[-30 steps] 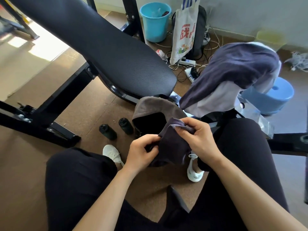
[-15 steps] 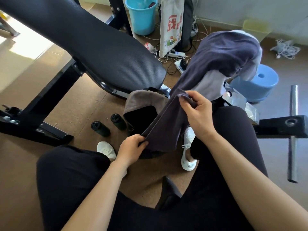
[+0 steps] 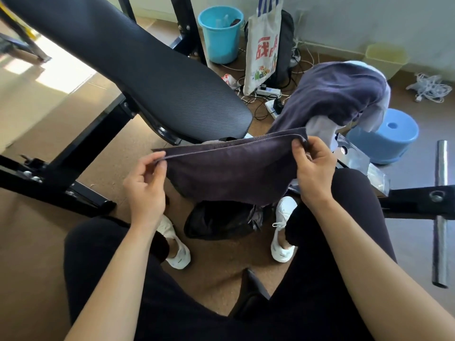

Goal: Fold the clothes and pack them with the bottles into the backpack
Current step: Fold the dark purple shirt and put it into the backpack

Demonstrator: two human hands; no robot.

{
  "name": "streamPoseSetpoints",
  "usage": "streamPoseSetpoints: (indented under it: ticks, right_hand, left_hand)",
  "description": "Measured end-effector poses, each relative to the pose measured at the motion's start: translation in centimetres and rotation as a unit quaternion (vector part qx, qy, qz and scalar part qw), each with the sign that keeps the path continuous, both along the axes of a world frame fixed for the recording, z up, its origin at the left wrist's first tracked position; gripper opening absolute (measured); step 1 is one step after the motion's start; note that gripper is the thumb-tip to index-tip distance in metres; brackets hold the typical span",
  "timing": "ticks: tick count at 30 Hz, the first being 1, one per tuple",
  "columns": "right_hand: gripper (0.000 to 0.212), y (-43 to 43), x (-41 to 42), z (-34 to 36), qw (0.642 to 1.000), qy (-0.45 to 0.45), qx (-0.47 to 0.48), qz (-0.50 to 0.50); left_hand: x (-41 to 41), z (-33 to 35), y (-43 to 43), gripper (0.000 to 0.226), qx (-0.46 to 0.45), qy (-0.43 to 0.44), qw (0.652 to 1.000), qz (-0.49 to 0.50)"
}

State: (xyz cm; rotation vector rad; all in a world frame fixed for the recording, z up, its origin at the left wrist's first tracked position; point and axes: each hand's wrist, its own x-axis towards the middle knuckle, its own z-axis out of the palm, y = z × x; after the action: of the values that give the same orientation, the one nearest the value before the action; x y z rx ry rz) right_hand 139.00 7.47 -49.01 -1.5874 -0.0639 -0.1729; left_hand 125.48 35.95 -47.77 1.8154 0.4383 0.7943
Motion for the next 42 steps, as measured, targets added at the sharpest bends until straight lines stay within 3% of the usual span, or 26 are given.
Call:
streamPoseSetpoints:
  ticks: [2,4,7,12,18,24,27,31,34,38,40,42]
  right_hand:
    - [0.017,0.2,0.2,-0.8,0.998,0.041,-0.032,0.042]
    - [0.031,0.4,0.4,-1.7,0.992,0.083,-0.058,0.078]
    - [0.018,0.4,0.6,-2.0,0.994,0.076,-0.060,0.059]
    - [0.025,1.1,0.2,-2.7,0.987,0.117,-0.059,0.088]
    - [0.035,1.7,0.4,-4.1,0.983,0.154,-0.072,0.072]
    - [0.026,2.7,-0.2,-3.8,0.984,0.160,-0.070,0.037]
    - [0.019,3.4,-1.5,-2.7,0.985,0.154,-0.012,0.079]
    - [0.024,4.5,-4.2,-2.0,0.981,0.135,0.004,0.136]
    - [0.016,5.1,-5.8,-2.0,0.974,0.102,-0.035,0.197]
    - [0.007,5.6,-7.1,-1.6,0.957,0.050,-0.104,0.266]
    - [0.010,5.5,-7.1,-1.3,0.948,0.064,-0.102,0.296]
    - [0.025,5.3,-7.0,-1.1,0.939,0.130,-0.044,0.316]
  left_hand:
    - [0.6,0.8,0.6,0.028,-0.003,0.022,1.000,0.002]
    - [1.0,0.1,1.8,0.042,-0.007,0.109,0.994,0.020]
    - [1.2,-1.8,3.5,0.032,-0.010,0.202,0.979,0.028]
    - [0.9,-3.4,3.3,0.008,-0.069,0.150,0.983,0.076]
    - [0.4,-4.9,2.7,0.012,-0.105,0.159,0.979,0.067]
    - [0.2,-4.4,1.0,0.011,-0.136,0.143,0.978,0.060]
    - [-0.3,-3.7,-0.9,0.010,-0.153,0.128,0.979,0.048]
    - [-0.9,-3.3,-4.3,0.008,-0.182,0.132,0.974,-0.028]
    - [-1.3,-3.6,-6.5,0.015,-0.146,0.141,0.975,-0.090]
    - [-1.3,-3.4,-8.1,0.013,-0.166,0.149,0.964,-0.147]
    - [-1.3,-3.5,-8.2,0.013,-0.159,0.146,0.962,-0.167]
    - [-1.3,-3.6,-7.9,0.014,-0.157,0.144,0.961,-0.177]
